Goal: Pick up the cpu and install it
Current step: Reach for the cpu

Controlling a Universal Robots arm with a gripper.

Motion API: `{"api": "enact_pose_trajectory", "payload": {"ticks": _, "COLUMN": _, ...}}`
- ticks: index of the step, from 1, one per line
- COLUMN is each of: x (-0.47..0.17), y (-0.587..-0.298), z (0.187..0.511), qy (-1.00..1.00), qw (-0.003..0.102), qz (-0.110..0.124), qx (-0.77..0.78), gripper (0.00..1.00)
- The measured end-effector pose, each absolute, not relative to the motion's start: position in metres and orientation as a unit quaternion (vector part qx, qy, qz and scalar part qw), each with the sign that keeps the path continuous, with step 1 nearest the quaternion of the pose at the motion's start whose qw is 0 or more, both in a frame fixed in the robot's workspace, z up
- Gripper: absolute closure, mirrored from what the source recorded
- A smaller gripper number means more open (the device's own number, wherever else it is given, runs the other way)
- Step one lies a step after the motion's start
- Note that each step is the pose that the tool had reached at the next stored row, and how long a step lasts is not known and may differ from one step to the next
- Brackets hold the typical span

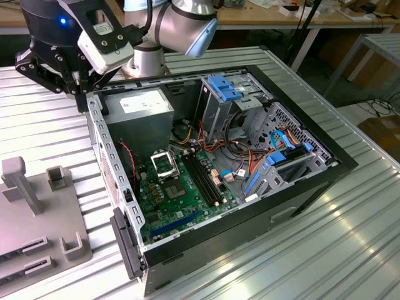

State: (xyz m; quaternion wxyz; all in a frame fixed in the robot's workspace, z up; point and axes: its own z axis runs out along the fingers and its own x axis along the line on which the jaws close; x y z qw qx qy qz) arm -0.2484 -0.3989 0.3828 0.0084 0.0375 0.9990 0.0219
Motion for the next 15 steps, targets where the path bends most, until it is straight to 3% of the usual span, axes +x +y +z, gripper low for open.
{"api": "enact_pose_trajectory", "payload": {"ticks": 15, "x": -0.264, "y": -0.399, "z": 0.382, "qy": 0.999, "qw": 0.008, "qz": 0.022, "qx": 0.037, "gripper": 0.89}}
